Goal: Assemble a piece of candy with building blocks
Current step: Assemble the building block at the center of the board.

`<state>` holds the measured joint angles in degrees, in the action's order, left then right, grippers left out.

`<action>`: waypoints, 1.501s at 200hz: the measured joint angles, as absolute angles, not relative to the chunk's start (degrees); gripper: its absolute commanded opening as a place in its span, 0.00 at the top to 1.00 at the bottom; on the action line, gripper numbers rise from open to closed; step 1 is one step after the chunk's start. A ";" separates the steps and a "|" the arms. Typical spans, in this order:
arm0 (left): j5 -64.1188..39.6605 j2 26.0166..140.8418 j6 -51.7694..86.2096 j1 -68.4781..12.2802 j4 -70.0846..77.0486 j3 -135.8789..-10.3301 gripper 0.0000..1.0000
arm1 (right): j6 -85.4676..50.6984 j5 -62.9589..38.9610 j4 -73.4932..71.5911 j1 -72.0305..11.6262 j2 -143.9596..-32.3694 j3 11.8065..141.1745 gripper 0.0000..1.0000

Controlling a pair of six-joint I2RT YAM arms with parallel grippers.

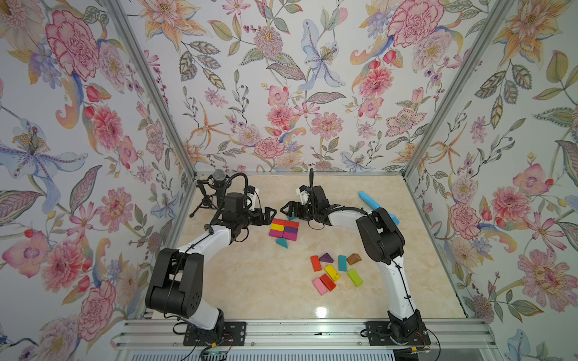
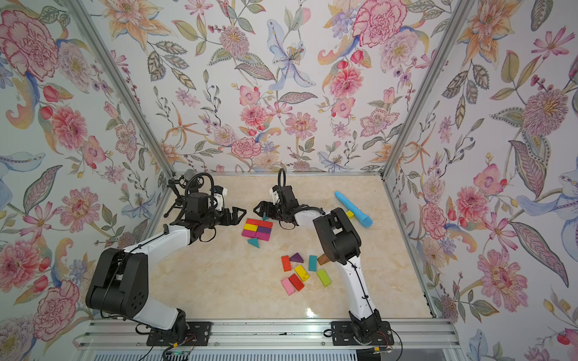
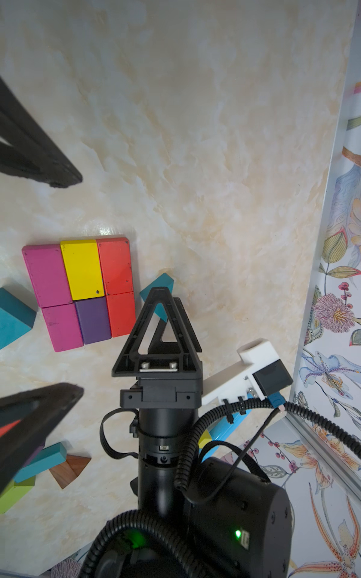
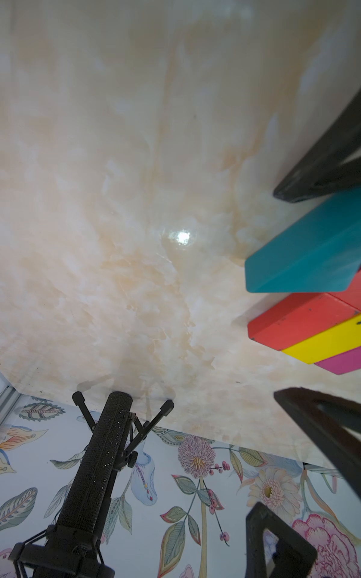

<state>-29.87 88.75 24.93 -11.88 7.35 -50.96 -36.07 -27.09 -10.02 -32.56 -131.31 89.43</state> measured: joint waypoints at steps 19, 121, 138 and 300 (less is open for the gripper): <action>-29.87 88.66 24.93 -11.88 7.35 -50.96 0.01 | -36.14 -27.22 -9.98 -32.62 -131.68 90.35 0.05; -29.89 88.05 24.93 -11.88 7.38 -50.85 0.01 | -36.34 -27.22 -8.71 -33.15 -132.88 93.67 0.06; -29.91 88.05 24.93 -11.88 7.38 -50.85 0.01 | -36.49 -27.24 -8.45 -33.21 -132.94 94.13 0.06; -30.83 88.05 24.97 -11.88 7.79 -50.85 0.01 | -36.93 -27.22 -8.14 -33.80 -135.02 96.33 0.06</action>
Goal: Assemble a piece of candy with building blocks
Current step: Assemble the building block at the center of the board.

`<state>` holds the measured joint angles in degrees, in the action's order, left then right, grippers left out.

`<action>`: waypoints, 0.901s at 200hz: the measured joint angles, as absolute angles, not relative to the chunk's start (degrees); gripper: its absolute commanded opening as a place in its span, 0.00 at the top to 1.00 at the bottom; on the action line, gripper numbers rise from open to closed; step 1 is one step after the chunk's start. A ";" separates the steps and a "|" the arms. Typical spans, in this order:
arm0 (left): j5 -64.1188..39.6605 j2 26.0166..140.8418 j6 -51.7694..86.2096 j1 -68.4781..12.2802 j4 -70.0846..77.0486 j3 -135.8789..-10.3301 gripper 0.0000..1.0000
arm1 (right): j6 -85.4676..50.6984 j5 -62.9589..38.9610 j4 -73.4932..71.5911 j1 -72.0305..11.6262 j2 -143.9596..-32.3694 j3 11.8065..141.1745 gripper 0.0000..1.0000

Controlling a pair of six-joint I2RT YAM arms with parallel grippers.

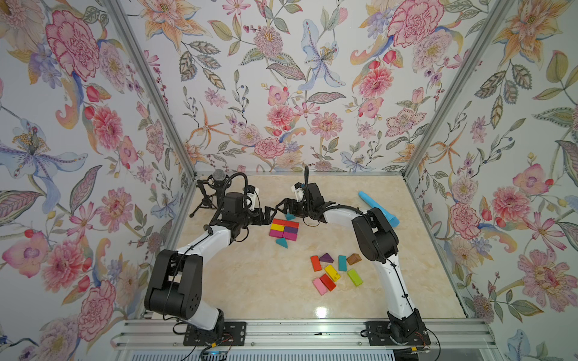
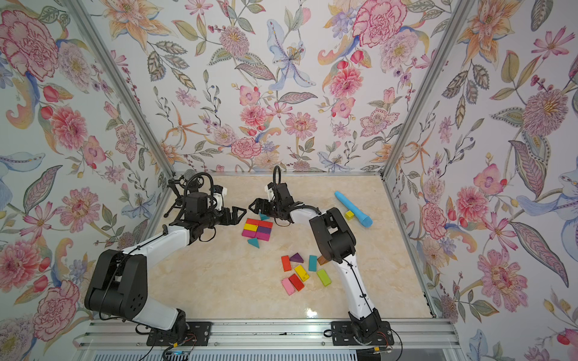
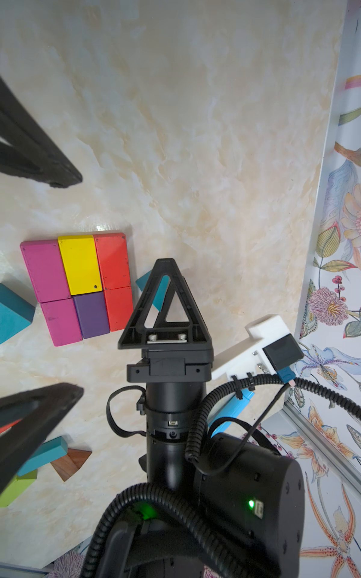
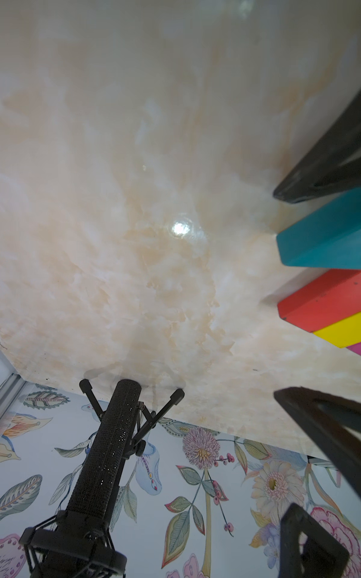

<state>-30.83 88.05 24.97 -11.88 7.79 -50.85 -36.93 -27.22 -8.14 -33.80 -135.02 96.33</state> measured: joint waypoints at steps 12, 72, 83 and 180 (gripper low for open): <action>-30.96 88.05 24.97 -11.88 7.79 -50.85 0.01 | -36.93 -27.24 -8.12 -33.80 -135.06 96.33 0.06; -31.14 88.05 25.15 -11.88 7.79 -50.85 0.01 | -36.91 -27.22 -7.90 -33.78 -135.28 97.34 0.06; -31.14 88.05 25.15 -11.88 7.79 -50.85 0.01 | -36.88 -27.22 -7.70 -33.67 -135.28 97.47 0.06; -23.79 77.60 25.04 -21.39 2.22 -48.45 0.01 | -23.70 -14.74 2.90 -30.00 -103.15 73.84 0.00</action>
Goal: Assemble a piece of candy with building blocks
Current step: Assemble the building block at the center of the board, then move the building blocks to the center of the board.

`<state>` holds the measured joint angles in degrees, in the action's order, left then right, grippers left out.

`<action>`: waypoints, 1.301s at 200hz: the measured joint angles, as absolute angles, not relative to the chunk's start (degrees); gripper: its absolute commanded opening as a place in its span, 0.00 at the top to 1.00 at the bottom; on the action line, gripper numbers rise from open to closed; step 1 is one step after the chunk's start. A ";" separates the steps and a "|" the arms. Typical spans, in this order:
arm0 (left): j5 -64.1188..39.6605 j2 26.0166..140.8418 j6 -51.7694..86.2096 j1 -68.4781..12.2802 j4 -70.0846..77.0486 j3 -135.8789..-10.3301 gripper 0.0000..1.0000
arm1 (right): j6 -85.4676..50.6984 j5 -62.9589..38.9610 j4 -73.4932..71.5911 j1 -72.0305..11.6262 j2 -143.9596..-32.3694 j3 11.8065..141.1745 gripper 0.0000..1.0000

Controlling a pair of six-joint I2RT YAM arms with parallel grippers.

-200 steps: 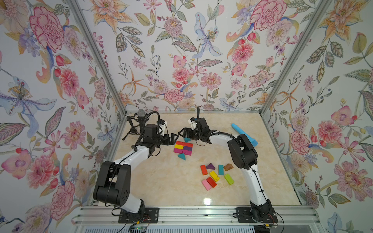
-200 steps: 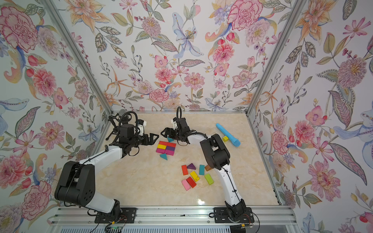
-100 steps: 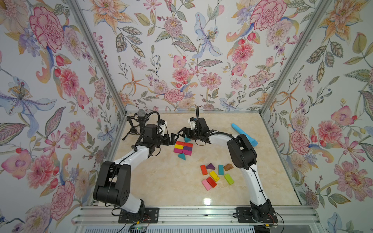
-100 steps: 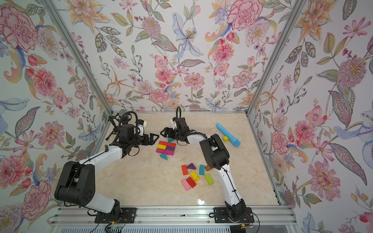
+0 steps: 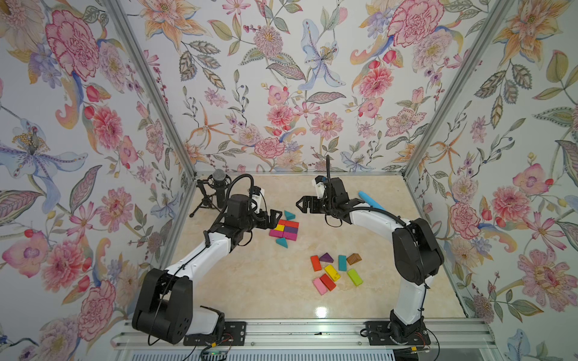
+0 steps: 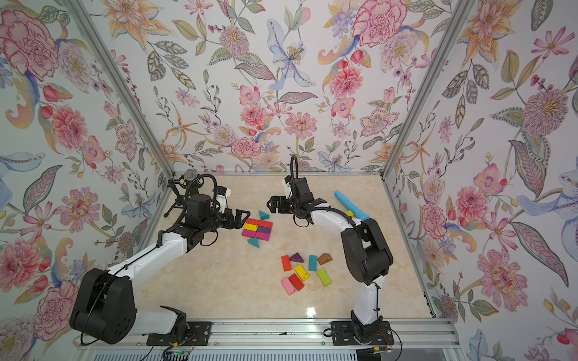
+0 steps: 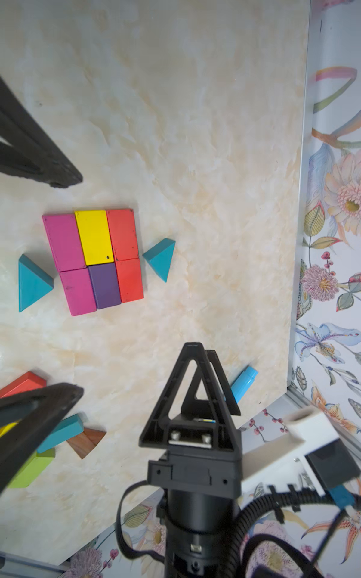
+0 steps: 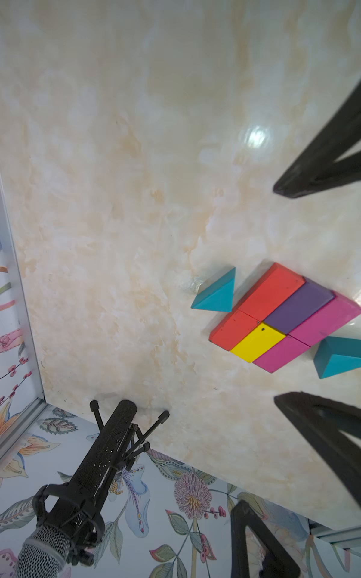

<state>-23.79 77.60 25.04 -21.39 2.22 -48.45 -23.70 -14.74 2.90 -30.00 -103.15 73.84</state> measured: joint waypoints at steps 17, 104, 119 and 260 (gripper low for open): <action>-21.17 75.22 26.09 -28.10 1.74 -46.00 0.01 | -23.27 -12.49 3.27 -30.87 -91.29 63.16 0.00; -14.48 72.14 32.62 -43.77 -0.05 -31.83 0.01 | -39.51 3.81 21.43 -56.64 -53.36 30.17 0.02; -14.26 70.67 32.38 -43.22 -0.99 -31.90 0.01 | -40.60 5.50 22.90 -58.98 -54.17 30.35 0.01; -16.82 61.10 32.45 -31.38 -5.21 -31.88 0.01 | -33.65 6.20 25.06 -61.87 -80.53 41.23 0.10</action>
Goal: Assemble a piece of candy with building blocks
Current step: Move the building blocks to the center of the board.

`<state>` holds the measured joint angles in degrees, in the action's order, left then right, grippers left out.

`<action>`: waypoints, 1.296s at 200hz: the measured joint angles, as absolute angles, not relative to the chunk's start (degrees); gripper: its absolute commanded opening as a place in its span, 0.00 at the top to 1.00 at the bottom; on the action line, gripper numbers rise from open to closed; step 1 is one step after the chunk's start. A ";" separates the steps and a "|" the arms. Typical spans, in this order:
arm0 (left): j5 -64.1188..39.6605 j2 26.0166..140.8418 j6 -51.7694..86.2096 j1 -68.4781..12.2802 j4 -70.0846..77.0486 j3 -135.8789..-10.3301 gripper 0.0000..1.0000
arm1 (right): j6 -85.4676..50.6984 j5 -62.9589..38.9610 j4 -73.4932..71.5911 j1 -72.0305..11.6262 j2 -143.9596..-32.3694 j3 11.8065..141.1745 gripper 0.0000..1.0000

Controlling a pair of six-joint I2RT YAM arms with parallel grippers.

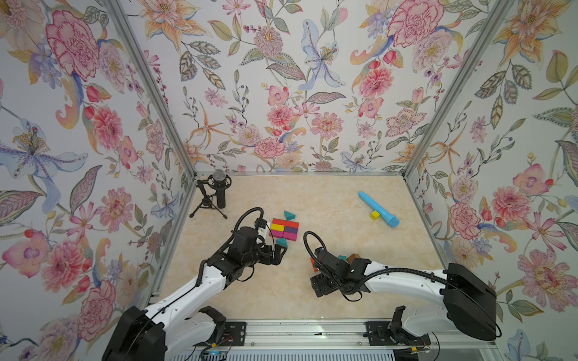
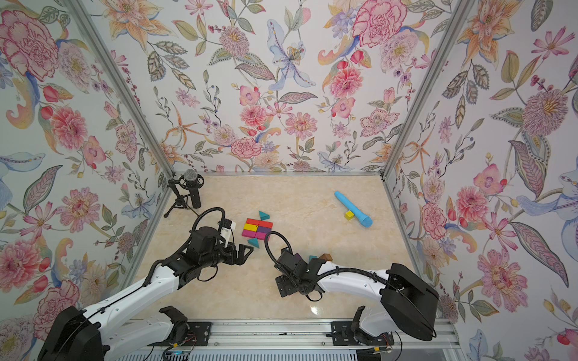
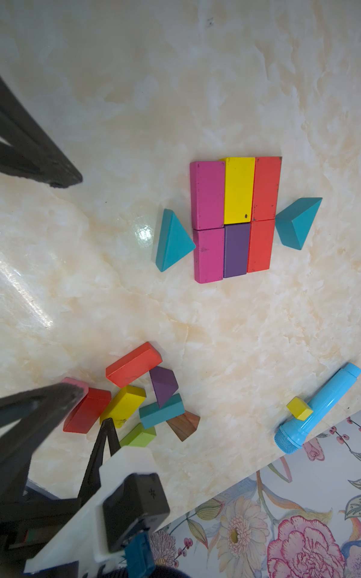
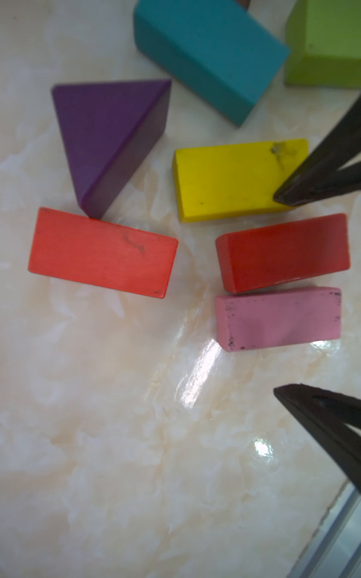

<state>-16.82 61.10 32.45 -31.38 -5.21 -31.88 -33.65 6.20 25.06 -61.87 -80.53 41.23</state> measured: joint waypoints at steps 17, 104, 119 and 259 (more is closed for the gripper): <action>-17.41 61.10 32.47 -31.24 -4.86 -31.88 0.01 | -33.65 6.04 25.56 -62.78 -82.37 41.36 0.11; -18.24 61.06 32.60 -28.95 -4.21 -31.88 0.01 | -31.48 6.98 29.04 -63.61 -88.36 45.76 0.25; -18.59 61.04 32.58 -28.45 -4.19 -31.88 0.01 | -30.87 7.03 29.28 -63.11 -88.44 45.82 0.31; -20.62 61.12 32.62 -27.35 -1.67 -31.88 0.01 | -15.44 3.90 29.74 -43.75 -98.37 56.80 0.49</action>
<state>-20.62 61.12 32.62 -27.35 -1.67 -31.88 -15.44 3.90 29.74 -43.75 -98.37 56.80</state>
